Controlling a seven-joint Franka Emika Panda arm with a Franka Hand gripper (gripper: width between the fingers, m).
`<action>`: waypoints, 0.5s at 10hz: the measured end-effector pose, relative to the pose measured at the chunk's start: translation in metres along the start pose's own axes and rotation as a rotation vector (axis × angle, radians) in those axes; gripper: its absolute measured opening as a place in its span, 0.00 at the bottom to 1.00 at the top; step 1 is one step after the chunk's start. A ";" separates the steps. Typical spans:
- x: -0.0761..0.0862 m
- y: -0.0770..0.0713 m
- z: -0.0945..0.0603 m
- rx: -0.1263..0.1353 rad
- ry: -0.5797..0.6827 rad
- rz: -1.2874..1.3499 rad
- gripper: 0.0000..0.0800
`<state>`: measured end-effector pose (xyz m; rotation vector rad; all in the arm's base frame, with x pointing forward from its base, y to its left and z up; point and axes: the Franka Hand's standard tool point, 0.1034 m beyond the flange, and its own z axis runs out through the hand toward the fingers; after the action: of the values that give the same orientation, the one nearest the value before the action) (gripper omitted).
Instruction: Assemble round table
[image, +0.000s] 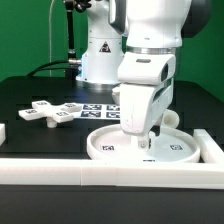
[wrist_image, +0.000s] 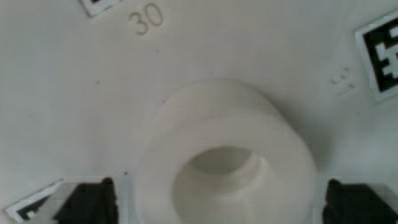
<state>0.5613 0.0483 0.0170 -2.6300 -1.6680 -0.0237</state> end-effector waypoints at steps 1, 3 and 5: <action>0.000 0.000 -0.001 -0.002 0.000 0.009 0.79; -0.006 -0.008 -0.018 -0.014 0.000 0.079 0.81; -0.009 -0.030 -0.034 -0.027 0.004 0.204 0.81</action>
Offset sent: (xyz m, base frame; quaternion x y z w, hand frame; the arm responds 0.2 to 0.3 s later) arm -0.0305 -0.0087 0.0284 -0.0307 -0.0323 0.0835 0.9955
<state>0.5309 0.0520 0.0509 -2.8036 -1.3998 -0.0467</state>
